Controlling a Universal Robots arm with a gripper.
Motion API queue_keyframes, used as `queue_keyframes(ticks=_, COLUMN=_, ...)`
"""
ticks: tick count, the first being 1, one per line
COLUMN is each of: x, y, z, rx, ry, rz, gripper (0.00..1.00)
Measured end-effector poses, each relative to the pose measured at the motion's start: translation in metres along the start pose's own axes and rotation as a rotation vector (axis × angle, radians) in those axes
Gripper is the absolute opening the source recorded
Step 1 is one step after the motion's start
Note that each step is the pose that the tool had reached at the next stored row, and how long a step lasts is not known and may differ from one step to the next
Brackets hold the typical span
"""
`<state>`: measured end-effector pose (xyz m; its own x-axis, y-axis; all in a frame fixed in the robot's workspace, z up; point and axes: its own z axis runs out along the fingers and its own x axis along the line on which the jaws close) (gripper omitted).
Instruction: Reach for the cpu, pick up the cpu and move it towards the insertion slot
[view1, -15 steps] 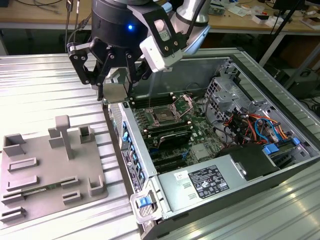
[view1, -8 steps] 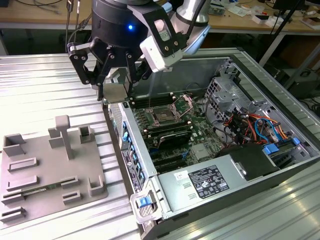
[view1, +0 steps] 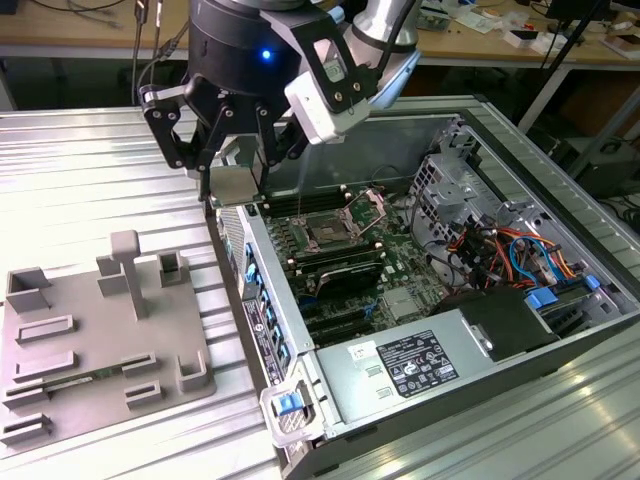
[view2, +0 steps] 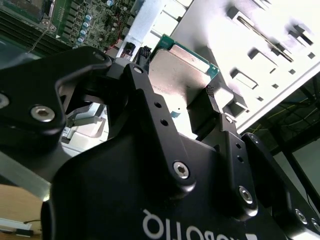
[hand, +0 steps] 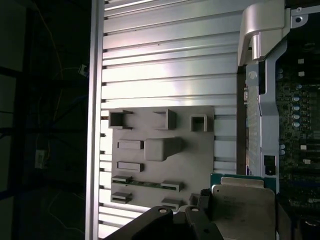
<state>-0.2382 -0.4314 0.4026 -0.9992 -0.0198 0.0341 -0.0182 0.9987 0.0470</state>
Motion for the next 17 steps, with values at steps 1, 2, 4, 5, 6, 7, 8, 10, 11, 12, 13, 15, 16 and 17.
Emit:
queue_keyframes(ticks=1, x=-0.0007, y=0.0, z=0.0, rx=0.0, ry=0.0, rz=0.0, gripper=0.55)
queue_keyframes(ticks=2, x=-0.0014, y=0.0, z=-0.0001, rx=0.0001, ry=0.0, rz=0.0, gripper=0.55)
queue_keyframes(ticks=4, x=-0.0031, y=-0.0001, z=-0.0001, rx=0.0001, ry=0.0, rz=0.0, gripper=0.55)
queue_keyframes(ticks=5, x=-0.004, y=-0.0001, z=-0.0002, rx=0.0002, ry=0.0, rz=0.0, gripper=0.55)
queue_keyframes(ticks=6, x=-0.0047, y=-0.0001, z=-0.0002, rx=0.0002, ry=0.0, rz=0.0, gripper=0.55)
queue_keyframes(ticks=7, x=-0.0052, y=-0.0001, z=-0.0002, rx=0.0002, ry=0.0, rz=0.0, gripper=0.55)
queue_keyframes(ticks=8, x=-0.0059, y=-0.0001, z=-0.0002, rx=0.0002, ry=0.0, rz=0.0, gripper=0.55)
queue_keyframes(ticks=10, x=-0.0078, y=-0.0001, z=-0.0003, rx=0.0003, ry=0.0, rz=0.0, gripper=0.55)
queue_keyframes(ticks=11, x=-0.0089, y=-0.0001, z=-0.0003, rx=0.0004, ry=0.0, rz=0.0, gripper=0.55)
queue_keyframes(ticks=12, x=-0.0099, y=-0.0002, z=-0.0004, rx=0.0003, ry=0.0, rz=0.0, gripper=0.55)
queue_keyframes(ticks=13, x=-0.0108, y=-0.0002, z=-0.0004, rx=0.0004, ry=0.0001, rz=0.0, gripper=0.55)
queue_keyframes(ticks=15, x=-0.0123, y=-0.0002, z=-0.0005, rx=0.0005, ry=0.0, rz=0.0, gripper=0.55)
queue_keyframes(ticks=16, x=-0.0132, y=-0.0003, z=-0.0005, rx=0.0006, ry=0.0, rz=0.0, gripper=0.55)
queue_keyframes(ticks=17, x=-0.0139, y=-0.0003, z=-0.0005, rx=0.0005, ry=0.0, rz=0.0, gripper=0.55)
